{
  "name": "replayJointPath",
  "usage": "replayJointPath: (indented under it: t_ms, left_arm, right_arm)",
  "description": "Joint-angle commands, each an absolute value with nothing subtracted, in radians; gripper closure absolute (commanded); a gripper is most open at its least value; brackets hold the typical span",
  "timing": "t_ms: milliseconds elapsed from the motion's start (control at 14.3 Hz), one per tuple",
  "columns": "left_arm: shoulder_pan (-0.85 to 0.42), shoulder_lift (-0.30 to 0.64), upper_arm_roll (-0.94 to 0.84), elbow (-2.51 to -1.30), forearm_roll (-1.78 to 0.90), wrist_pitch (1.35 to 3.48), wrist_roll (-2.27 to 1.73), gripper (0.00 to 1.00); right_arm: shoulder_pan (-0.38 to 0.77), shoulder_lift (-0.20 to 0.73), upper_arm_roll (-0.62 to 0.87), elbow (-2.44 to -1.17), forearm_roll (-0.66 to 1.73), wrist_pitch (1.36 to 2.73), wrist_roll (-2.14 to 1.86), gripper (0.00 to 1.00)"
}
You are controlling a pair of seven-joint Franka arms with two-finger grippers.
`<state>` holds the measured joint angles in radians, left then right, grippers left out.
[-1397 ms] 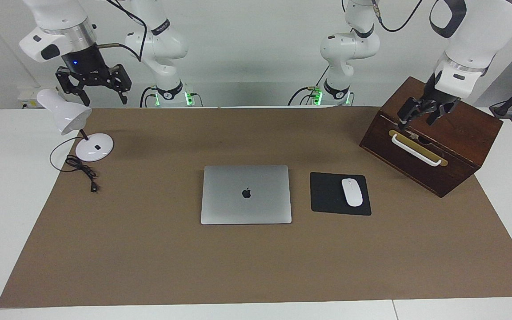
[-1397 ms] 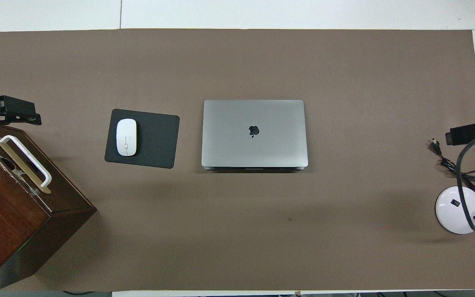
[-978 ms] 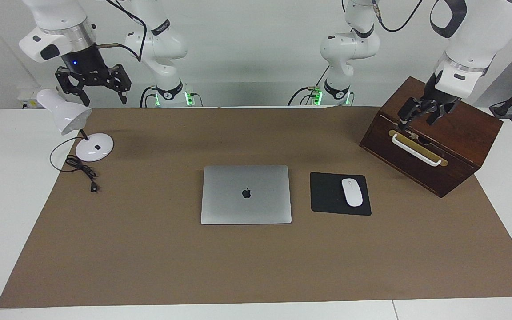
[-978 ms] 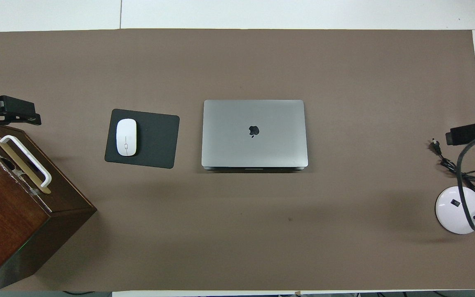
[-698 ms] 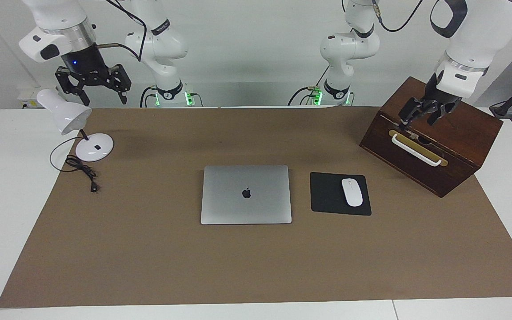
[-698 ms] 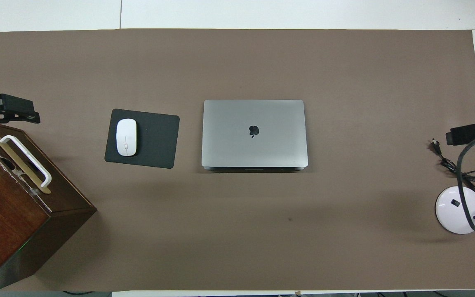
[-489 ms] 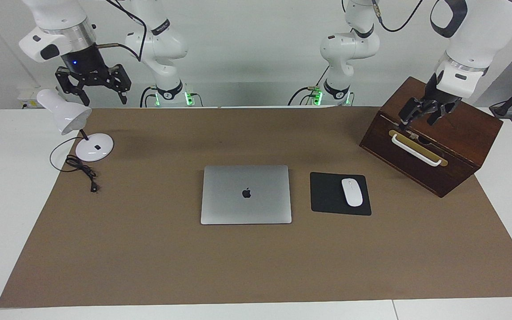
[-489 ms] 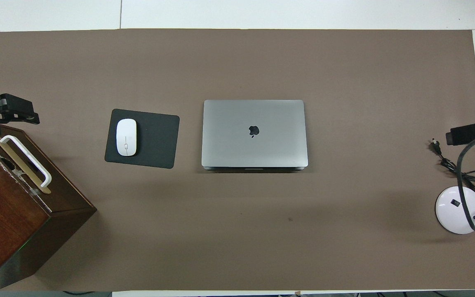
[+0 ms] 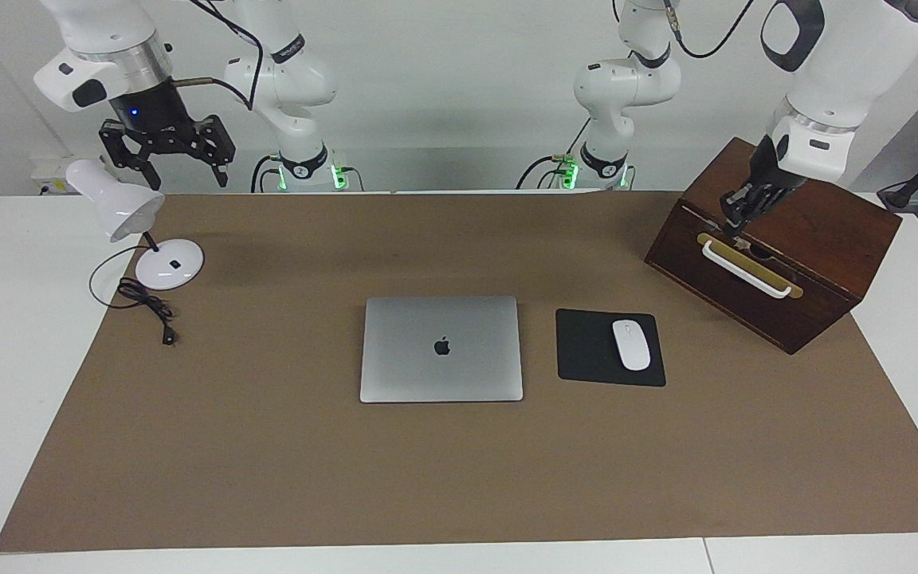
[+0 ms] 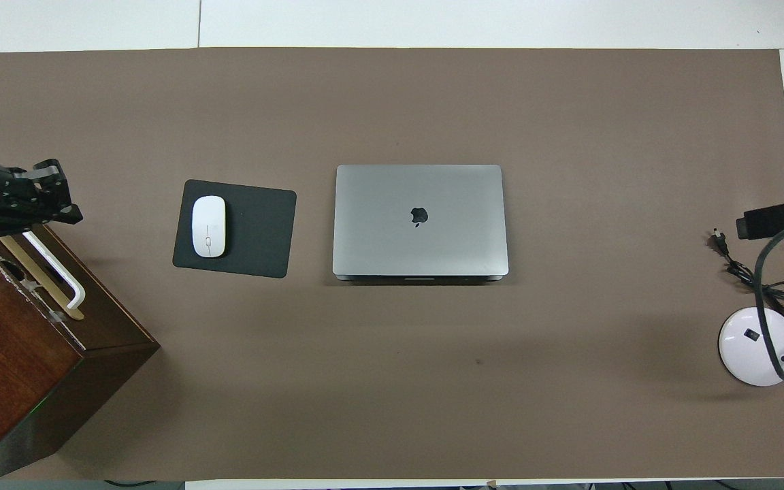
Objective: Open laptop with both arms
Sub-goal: 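Move the left gripper toward the laptop while the right gripper reaches its lid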
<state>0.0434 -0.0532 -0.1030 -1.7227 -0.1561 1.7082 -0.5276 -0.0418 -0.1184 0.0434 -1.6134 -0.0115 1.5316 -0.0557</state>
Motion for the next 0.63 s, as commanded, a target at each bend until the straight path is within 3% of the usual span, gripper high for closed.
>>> replayJointPath:
  t_ms: [0,559]
  left_arm:
    - [0.012,-0.147,-0.101,-1.902,-0.225,1.863,-0.729,1.00]
    - [0.020,-0.227,-0.100,-2.057,-0.477,1.957,-1.203,1.00]
  right_arm:
    - [-0.040,-0.141,0.035,-1.641,0.014,1.551,-0.064,0.00]
    - [0.004,-0.143,0.054,-1.641,0.012,1.557,-0.081,0.00]
